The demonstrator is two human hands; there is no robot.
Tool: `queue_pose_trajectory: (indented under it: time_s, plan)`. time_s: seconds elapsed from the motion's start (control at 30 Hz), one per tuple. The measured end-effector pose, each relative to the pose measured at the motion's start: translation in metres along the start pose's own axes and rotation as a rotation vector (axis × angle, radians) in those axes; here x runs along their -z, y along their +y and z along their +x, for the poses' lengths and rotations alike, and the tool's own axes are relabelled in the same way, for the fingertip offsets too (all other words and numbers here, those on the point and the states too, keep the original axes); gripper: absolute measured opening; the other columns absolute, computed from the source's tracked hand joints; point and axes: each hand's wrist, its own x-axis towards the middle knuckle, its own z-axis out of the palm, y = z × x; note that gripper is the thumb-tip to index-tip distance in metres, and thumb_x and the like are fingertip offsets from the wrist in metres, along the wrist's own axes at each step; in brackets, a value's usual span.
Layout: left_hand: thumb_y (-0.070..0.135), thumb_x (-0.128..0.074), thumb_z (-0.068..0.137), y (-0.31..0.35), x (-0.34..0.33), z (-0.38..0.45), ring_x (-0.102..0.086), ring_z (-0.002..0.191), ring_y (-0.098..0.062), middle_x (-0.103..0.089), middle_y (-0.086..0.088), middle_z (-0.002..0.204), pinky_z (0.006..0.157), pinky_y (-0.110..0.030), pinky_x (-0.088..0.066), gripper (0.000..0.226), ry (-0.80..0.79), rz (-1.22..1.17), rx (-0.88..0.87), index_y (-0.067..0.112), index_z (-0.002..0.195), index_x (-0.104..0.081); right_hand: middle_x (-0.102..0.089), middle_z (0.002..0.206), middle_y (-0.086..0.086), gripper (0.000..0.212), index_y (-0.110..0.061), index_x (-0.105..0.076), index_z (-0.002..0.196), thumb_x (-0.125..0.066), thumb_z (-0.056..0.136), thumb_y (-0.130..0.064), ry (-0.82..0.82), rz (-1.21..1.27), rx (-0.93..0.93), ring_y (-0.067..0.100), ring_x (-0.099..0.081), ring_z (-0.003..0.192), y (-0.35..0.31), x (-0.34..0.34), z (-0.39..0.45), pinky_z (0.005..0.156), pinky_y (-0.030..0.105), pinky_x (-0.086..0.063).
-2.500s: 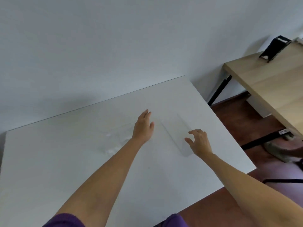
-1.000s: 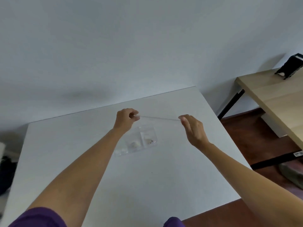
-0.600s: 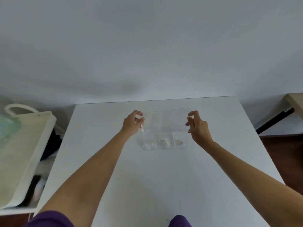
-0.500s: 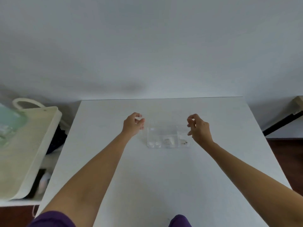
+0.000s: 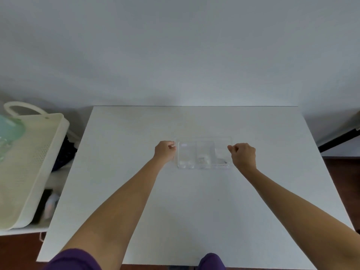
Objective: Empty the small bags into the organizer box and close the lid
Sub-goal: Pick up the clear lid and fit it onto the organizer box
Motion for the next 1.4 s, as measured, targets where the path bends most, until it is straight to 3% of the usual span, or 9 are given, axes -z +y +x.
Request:
queue_pose_trajectory:
  time_s: [0.2, 0.37, 0.83, 0.9, 0.97, 1.07, 1.2, 1.3, 1.4]
  plan:
    - [0.009, -0.054, 0.090, 0.004, -0.009, 0.006, -0.052, 0.077, -0.023, -0.052, -0.010, 0.083, 0.093, -0.050, -0.054, 0.037, 0.040, 0.063, -0.033, 0.029, 0.061, -0.043, -0.032, 0.040, 0.004, 0.056, -0.007, -0.035, 0.044, -0.060, 0.093, -0.020, -0.023, -0.031, -0.065, 0.015, -0.030, 0.039, 0.009, -0.006, 0.007, 0.040, 0.023, -0.024]
    - [0.009, -0.054, 0.090, 0.005, -0.014, 0.008, -0.060, 0.081, -0.028, -0.059, -0.019, 0.082, 0.093, -0.047, -0.055, 0.017, 0.019, 0.102, -0.030, 0.012, 0.074, -0.060, -0.037, 0.042, 0.007, 0.053, -0.005, -0.039, 0.045, -0.062, 0.092, -0.018, -0.044, -0.035, -0.098, 0.017, -0.034, 0.040, 0.010, -0.007, 0.014, 0.041, 0.022, -0.026]
    - [0.003, -0.056, 0.085, -0.003, -0.014, 0.006, -0.057, 0.068, -0.025, -0.051, -0.014, 0.072, 0.088, -0.051, -0.057, 0.017, -0.015, 0.118, -0.001, 0.011, 0.070, -0.055, -0.034, 0.039, 0.002, 0.060, -0.013, -0.034, 0.039, -0.063, 0.091, -0.016, -0.082, -0.009, -0.119, 0.015, -0.033, 0.037, 0.016, -0.007, 0.014, 0.041, 0.022, -0.025]
    - [0.003, -0.056, 0.086, -0.003, -0.016, 0.008, -0.054, 0.069, -0.024, -0.051, -0.014, 0.071, 0.089, -0.051, -0.057, 0.022, -0.004, 0.135, 0.002, 0.009, 0.066, -0.053, -0.045, 0.042, 0.009, 0.055, -0.006, -0.043, 0.042, -0.063, 0.092, -0.017, -0.087, -0.014, -0.125, 0.019, -0.039, 0.040, 0.018, -0.008, 0.016, 0.042, 0.022, -0.029]
    - [0.003, -0.056, 0.086, -0.003, -0.018, 0.008, -0.052, 0.070, -0.024, -0.049, -0.014, 0.071, 0.090, -0.051, -0.056, 0.023, 0.006, 0.145, 0.007, 0.008, 0.064, -0.053, -0.066, 0.062, 0.025, 0.044, 0.009, -0.062, 0.058, -0.063, 0.092, -0.018, -0.115, 0.000, -0.140, 0.023, -0.050, 0.052, 0.018, -0.007, 0.017, 0.049, 0.022, -0.040]
    - [0.003, -0.056, 0.087, -0.003, -0.019, 0.009, -0.052, 0.072, -0.024, -0.051, -0.013, 0.073, 0.091, -0.051, -0.056, 0.019, 0.002, 0.158, 0.015, 0.010, 0.069, -0.058, -0.073, 0.080, 0.028, 0.037, 0.013, -0.069, 0.073, -0.064, 0.092, -0.019, -0.125, 0.027, -0.156, 0.024, -0.054, 0.058, 0.018, -0.008, 0.018, 0.050, 0.023, -0.042]
    - [0.003, -0.056, 0.087, 0.002, -0.017, 0.008, -0.055, 0.078, -0.025, -0.056, -0.015, 0.080, 0.096, -0.052, -0.053, 0.014, -0.015, 0.148, 0.042, 0.010, 0.076, -0.060, -0.073, 0.074, 0.021, 0.043, 0.000, -0.060, 0.055, -0.063, 0.093, -0.020, -0.113, 0.008, -0.144, 0.024, -0.057, 0.058, 0.020, -0.009, 0.020, 0.047, 0.021, -0.039]
    - [0.011, -0.059, 0.089, 0.002, -0.018, 0.003, -0.061, 0.114, -0.031, -0.068, -0.016, 0.115, 0.108, -0.041, -0.045, 0.029, 0.018, 0.109, 0.064, 0.006, 0.117, -0.066, -0.063, 0.065, 0.019, 0.050, -0.005, -0.050, 0.050, -0.059, 0.095, -0.024, -0.144, -0.006, -0.137, 0.027, -0.055, 0.059, 0.020, -0.008, 0.018, 0.050, 0.024, -0.039]
    - [0.021, -0.054, 0.093, 0.000, -0.017, -0.006, -0.057, 0.121, -0.029, -0.066, -0.015, 0.122, 0.106, -0.036, -0.042, 0.039, 0.108, 0.088, 0.037, 0.006, 0.129, -0.056, -0.066, 0.076, 0.021, 0.043, 0.007, -0.063, 0.075, -0.050, 0.098, -0.027, -0.100, 0.061, -0.132, 0.036, -0.061, 0.074, 0.026, -0.007, 0.008, 0.060, 0.031, -0.042]
